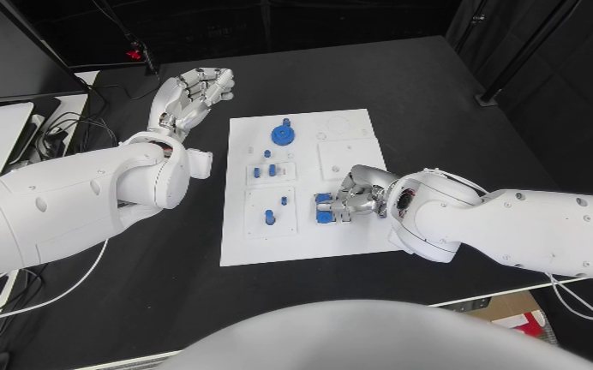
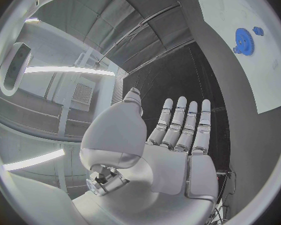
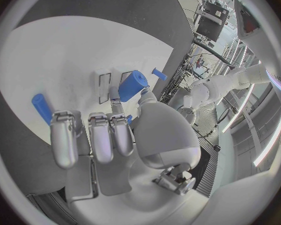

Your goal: Assemble the parts on the task board

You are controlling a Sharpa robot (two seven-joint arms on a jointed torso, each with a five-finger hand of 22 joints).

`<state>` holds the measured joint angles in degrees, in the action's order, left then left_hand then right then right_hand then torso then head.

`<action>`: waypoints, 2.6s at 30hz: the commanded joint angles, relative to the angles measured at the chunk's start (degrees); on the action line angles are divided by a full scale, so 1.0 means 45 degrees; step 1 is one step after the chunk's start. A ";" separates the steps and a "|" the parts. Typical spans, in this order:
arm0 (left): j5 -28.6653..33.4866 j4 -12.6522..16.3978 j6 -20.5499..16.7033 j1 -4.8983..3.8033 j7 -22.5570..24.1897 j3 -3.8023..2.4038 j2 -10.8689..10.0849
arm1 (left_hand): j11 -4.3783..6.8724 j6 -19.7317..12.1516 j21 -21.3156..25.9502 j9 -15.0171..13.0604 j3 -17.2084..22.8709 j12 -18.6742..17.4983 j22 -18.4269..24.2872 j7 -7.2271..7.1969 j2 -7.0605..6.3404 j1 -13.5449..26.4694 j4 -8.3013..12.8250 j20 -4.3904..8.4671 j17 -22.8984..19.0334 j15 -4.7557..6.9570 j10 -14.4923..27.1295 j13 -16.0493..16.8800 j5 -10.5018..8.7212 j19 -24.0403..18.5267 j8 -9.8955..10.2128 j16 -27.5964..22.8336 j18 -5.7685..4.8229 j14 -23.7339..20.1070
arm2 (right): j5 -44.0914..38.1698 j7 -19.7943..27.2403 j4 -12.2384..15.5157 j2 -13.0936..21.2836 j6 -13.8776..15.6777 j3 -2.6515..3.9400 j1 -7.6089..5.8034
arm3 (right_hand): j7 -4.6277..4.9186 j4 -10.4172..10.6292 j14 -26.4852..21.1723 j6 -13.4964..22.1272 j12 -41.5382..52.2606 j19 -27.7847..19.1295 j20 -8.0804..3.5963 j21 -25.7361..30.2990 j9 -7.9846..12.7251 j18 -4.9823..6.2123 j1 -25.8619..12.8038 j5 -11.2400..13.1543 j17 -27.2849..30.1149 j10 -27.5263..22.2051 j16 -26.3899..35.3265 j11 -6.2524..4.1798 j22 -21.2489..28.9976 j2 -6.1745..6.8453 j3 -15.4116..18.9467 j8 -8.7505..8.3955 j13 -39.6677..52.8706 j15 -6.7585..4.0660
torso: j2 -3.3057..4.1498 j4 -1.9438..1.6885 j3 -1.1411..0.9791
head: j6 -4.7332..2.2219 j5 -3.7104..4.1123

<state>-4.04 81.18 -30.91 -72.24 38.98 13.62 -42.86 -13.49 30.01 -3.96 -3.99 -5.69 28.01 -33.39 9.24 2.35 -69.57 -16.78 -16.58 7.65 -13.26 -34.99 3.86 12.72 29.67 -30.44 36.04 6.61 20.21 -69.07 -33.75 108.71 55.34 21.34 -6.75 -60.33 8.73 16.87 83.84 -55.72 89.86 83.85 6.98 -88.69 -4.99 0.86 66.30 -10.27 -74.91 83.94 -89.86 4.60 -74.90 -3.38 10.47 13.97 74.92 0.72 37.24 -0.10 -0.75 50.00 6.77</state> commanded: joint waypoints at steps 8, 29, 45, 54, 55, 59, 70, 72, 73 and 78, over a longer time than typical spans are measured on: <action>0.0004 0.0018 0.0148 -0.0017 0.1383 -0.0013 -0.0032 | 0.0066 -0.0052 -0.0052 0.0018 -0.0088 0.0082 0.0014 0.1382 0.0168 0.0005 0.0021 -0.0009 -0.0018 0.0000 0.0019 -0.0015 0.0051 0.0051 -0.0053 0.0084 0.0015 -0.0111 | -0.0061 0.0469 0.0215 0.0147 0.0799 0.0000 -0.0003 | -0.0253 -0.0046 0.1368 -0.0470 0.0032 0.1020 -0.0077 0.0128 -0.0495 -0.0050 -0.0213 0.0870 -0.3354 0.1347 -0.0032 -0.0140 -0.3169 -0.0086 0.0376 0.0824 0.3351 -0.0124 | -0.0001 0.0023 -0.0008 | -0.0001 -0.0038; 0.0004 -0.0016 0.0209 0.0018 0.1342 -0.0013 -0.0021 | 0.0068 -0.0055 -0.0051 0.0021 -0.0104 0.0106 0.0027 0.1380 0.0207 -0.0037 0.0026 -0.0009 -0.0046 0.0001 0.0014 -0.0016 0.0091 0.0040 -0.0062 0.0118 0.0012 -0.0118 | -0.0071 0.0617 0.0718 0.0766 0.0173 -0.0006 0.0058 | -0.0979 -0.0046 0.1368 0.0587 0.0032 0.1011 -0.0705 0.0157 -0.4058 -0.0045 0.0165 0.1668 -0.3354 0.1347 -0.0032 -0.0823 -0.3160 0.0328 0.0855 0.5309 0.3351 -0.0757 | 0.0003 0.0000 -0.0003 | -0.0001 0.0036; 0.0004 -0.0021 0.0212 0.0020 0.1325 -0.0013 0.0004 | 0.0069 -0.0055 -0.0052 0.0023 -0.0125 0.0122 0.0037 0.1379 0.0231 -0.0065 0.0025 -0.0010 -0.0071 0.0001 0.0015 -0.0018 0.0147 0.0033 -0.0070 0.0146 0.0011 -0.0126 | -0.0286 0.0410 0.0404 0.0401 -0.0076 -0.0005 0.0068 | -0.1211 -0.0175 0.1368 0.0711 0.0032 0.1102 -0.0877 0.0047 -0.4822 -0.0081 0.1603 0.1640 -0.3354 0.1347 -0.0032 -0.1034 -0.3209 -0.0230 0.0216 0.5970 0.3351 -0.0929 | -0.0002 -0.0016 -0.0002 | -0.0001 0.0045; 0.0004 -0.0022 0.0207 0.0020 0.1320 -0.0013 0.0023 | 0.0069 -0.0054 -0.0053 0.0023 -0.0137 0.0130 0.0042 0.1378 0.0242 -0.0076 0.0024 -0.0010 -0.0084 0.0000 0.0017 -0.0020 0.0175 0.0031 -0.0075 0.0160 0.0011 -0.0131 | -0.0420 0.0271 0.0210 0.0305 -0.0269 -0.0004 0.0068 | -0.1254 -0.0279 0.1368 0.0802 0.0032 0.1132 -0.0903 0.0010 -0.5005 -0.0094 0.2436 0.1559 -0.3354 0.1347 -0.0032 -0.1071 -0.3226 -0.0497 0.0006 0.5985 0.3351 -0.0958 | 0.0003 -0.0011 -0.0002 | -0.0001 0.0024; 0.0004 -0.0020 0.0206 0.0020 0.1321 -0.0013 0.0022 | 0.0069 -0.0054 -0.0053 0.0023 -0.0137 0.0130 0.0042 0.1378 0.0242 -0.0076 0.0024 -0.0010 -0.0084 0.0000 0.0017 -0.0020 0.0175 0.0031 -0.0075 0.0160 0.0011 -0.0131 | -0.0428 0.0256 0.0206 0.0316 -0.0286 -0.0004 0.0068 | -0.1259 -0.0287 0.1368 0.0804 0.0032 0.1134 -0.0906 0.0008 -0.5018 -0.0094 0.2503 0.1549 -0.3354 0.1347 -0.0032 -0.1075 -0.3227 -0.0524 -0.0017 0.5983 0.3351 -0.0960 | 0.0002 -0.0006 -0.0001 | -0.0001 0.0017; 0.0004 -0.0030 0.0200 0.0020 0.1320 -0.0013 0.0021 | 0.0069 -0.0054 -0.0053 0.0023 -0.0137 0.0130 0.0042 0.1378 0.0242 -0.0076 0.0024 -0.0010 -0.0084 0.0000 0.0017 -0.0020 0.0175 0.0031 -0.0075 0.0160 0.0011 -0.0131 | -0.0449 0.0215 0.0190 0.0353 -0.0363 -0.0005 0.0068 | -0.1278 -0.0323 0.1368 0.0817 0.0032 0.1136 -0.0914 0.0006 -0.5054 -0.0095 0.2742 0.1520 -0.3354 0.1347 -0.0032 -0.1092 -0.3228 -0.0608 -0.0107 0.5963 0.3351 -0.0971 | -0.0011 0.0012 0.0003 | -0.0001 0.0030; 0.0004 -0.0047 0.0215 0.0020 0.1307 -0.0013 0.0032 | 0.0069 -0.0054 -0.0053 0.0023 -0.0137 0.0130 0.0042 0.1378 0.0242 -0.0076 0.0024 -0.0010 -0.0084 0.0000 0.0017 -0.0020 0.0175 0.0031 -0.0075 0.0160 0.0011 -0.0131 | -0.0461 0.0129 0.0204 0.0347 -0.0666 -0.0005 0.0068 | -0.1299 -0.0430 0.1368 0.0860 0.0032 0.1134 -0.0929 0.0009 -0.5102 -0.0094 0.3196 0.1424 -0.3354 0.1347 -0.0032 -0.1114 -0.3227 -0.0650 -0.0252 0.5896 0.3351 -0.0985 | -0.0007 -0.0001 -0.0002 | -0.0001 0.0084; 0.0004 -0.0050 0.0216 0.0020 0.1303 -0.0013 0.0030 | 0.0069 -0.0054 -0.0053 0.0023 -0.0137 0.0130 0.0042 0.1378 0.0242 -0.0076 0.0024 -0.0010 -0.0084 0.0000 0.0017 -0.0020 0.0175 0.0031 -0.0075 0.0160 0.0011 -0.0131 | -0.0462 0.0126 0.0216 0.0346 -0.0687 -0.0005 0.0068 | -0.1298 -0.0434 0.1368 0.0864 0.0032 0.1131 -0.0929 0.0013 -0.5102 -0.0093 0.3211 0.1417 -0.3354 0.1347 -0.0032 -0.1114 -0.3225 -0.0644 -0.0254 0.5891 0.3351 -0.0986 | -0.0009 0.0004 0.0001 | -0.0001 0.0088; 0.0004 -0.0049 0.0218 0.0020 0.1301 -0.0013 0.0029 | 0.0069 -0.0054 -0.0053 0.0023 -0.0137 0.0130 0.0042 0.1378 0.0242 -0.0076 0.0024 -0.0010 -0.0084 0.0000 0.0017 -0.0020 0.0175 0.0031 -0.0075 0.0160 0.0011 -0.0131 | -0.0462 0.0133 0.0227 0.0350 -0.0679 -0.0006 0.0068 | -0.1297 -0.0438 0.1368 0.0869 0.0032 0.1133 -0.0930 0.0011 -0.5102 -0.0094 0.3224 0.1410 -0.3354 0.1347 -0.0032 -0.1114 -0.3226 -0.0641 -0.0257 0.5886 0.3351 -0.0986 | -0.0008 0.0006 0.0002 | -0.0001 0.0090; 0.0004 -0.0050 0.0230 0.0020 0.1299 -0.0013 0.0026 | 0.0069 -0.0054 -0.0053 0.0023 -0.0137 0.0130 0.0042 0.1378 0.0242 -0.0076 0.0024 -0.0010 -0.0084 0.0000 0.0017 -0.0020 0.0175 0.0031 -0.0075 0.0160 0.0011 -0.0131 | -0.0462 0.0364 0.0288 0.0414 -0.0189 -0.0007 0.0070 | -0.1283 -0.0433 0.1368 0.0893 0.0032 0.1128 -0.0932 0.0017 -0.5102 -0.0092 0.3255 0.1350 -0.3354 0.1347 -0.0032 -0.1108 -0.3223 -0.0618 -0.0256 0.5857 0.3351 -0.0987 | -0.0006 0.0005 0.0005 | -0.0001 0.0130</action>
<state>-4.04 80.93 -30.41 -72.07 38.98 13.62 -42.78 -13.49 30.01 -3.96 -3.95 -6.00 28.22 -33.27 9.24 2.80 -70.02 -16.78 -16.58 7.33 -13.26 -34.99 3.86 13.17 29.67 -30.44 36.48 6.61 20.21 -70.81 -32.88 109.73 57.04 19.29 -6.78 -59.97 2.93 14.85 84.05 -52.18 90.18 84.05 3.08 -88.29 -27.89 0.85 80.25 -4.00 -74.90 83.94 -89.86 -0.12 -74.90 -6.22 9.69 40.53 75.16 -3.37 37.21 -0.08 -0.74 50.00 7.29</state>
